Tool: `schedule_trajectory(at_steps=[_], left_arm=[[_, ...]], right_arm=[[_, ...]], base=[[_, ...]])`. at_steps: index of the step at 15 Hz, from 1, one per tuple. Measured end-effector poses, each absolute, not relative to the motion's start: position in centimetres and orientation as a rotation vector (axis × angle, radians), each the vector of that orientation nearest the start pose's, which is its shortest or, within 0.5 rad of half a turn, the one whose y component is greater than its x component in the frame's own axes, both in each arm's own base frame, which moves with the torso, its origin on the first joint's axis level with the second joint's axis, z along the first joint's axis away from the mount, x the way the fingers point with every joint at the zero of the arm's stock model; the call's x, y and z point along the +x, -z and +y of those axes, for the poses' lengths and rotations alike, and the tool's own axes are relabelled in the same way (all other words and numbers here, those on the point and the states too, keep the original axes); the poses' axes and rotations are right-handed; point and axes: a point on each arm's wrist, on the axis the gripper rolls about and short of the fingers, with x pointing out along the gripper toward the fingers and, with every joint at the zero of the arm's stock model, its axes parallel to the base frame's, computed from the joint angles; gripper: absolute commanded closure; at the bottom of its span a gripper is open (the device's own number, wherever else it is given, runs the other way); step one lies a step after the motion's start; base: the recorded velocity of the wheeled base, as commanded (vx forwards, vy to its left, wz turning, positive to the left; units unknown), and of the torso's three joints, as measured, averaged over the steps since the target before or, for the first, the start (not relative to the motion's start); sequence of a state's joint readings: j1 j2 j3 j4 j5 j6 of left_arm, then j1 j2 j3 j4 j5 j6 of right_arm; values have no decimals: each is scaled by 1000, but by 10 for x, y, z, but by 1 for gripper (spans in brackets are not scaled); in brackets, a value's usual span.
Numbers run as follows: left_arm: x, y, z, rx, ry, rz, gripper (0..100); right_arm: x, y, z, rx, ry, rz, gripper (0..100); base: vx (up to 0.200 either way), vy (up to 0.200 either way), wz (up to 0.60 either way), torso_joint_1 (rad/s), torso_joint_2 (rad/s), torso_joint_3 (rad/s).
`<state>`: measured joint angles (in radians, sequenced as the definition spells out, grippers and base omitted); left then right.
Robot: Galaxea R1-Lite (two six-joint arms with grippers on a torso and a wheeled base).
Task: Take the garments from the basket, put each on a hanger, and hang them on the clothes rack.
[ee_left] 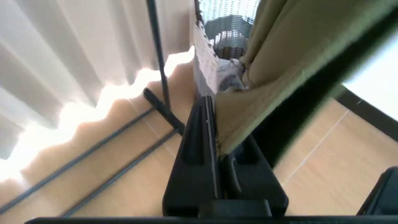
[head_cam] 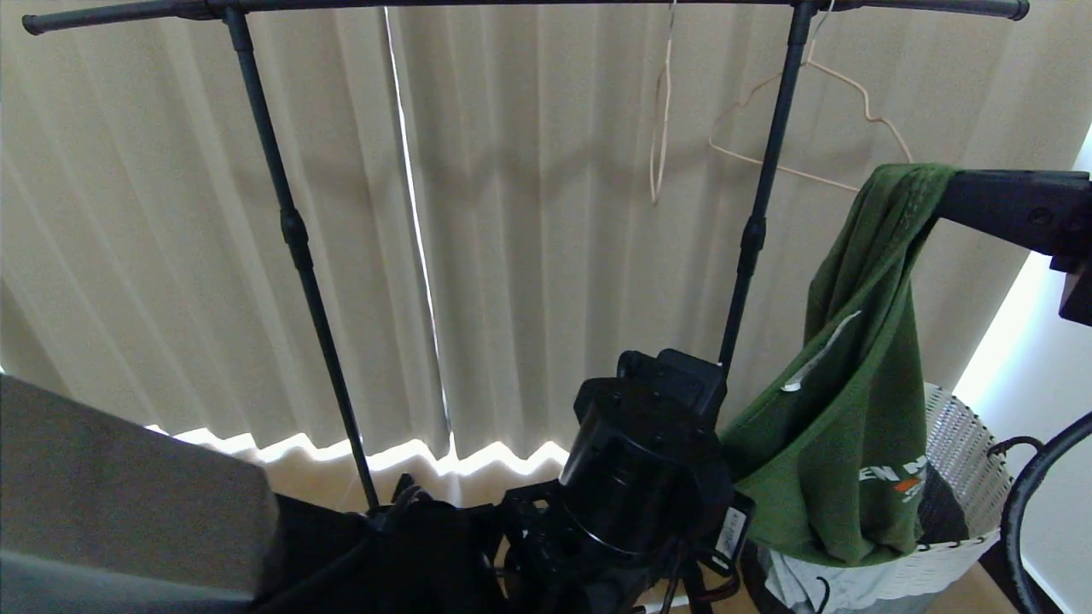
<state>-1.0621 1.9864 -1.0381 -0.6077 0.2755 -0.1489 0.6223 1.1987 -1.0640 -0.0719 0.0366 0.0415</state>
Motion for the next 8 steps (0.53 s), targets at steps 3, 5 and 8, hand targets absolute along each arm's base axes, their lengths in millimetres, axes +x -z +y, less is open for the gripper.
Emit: schedule_trajectory(at_steps=[3,5,8], left_arm=[[187,-180,-294,73,728,264,100],[191,-210,-259,99,671,235,100],[201,-256,-208,102,546,204,100]], right_arm=[[144,-344,104,40,-658,12,100],[145,-354,105,49,-658,-17,100],[152,-352,109,44,-650,-1,100]], base=[[0,0,0,0,0,0],[0,0,0,0,0,0],[0,0,0,0,0,0]])
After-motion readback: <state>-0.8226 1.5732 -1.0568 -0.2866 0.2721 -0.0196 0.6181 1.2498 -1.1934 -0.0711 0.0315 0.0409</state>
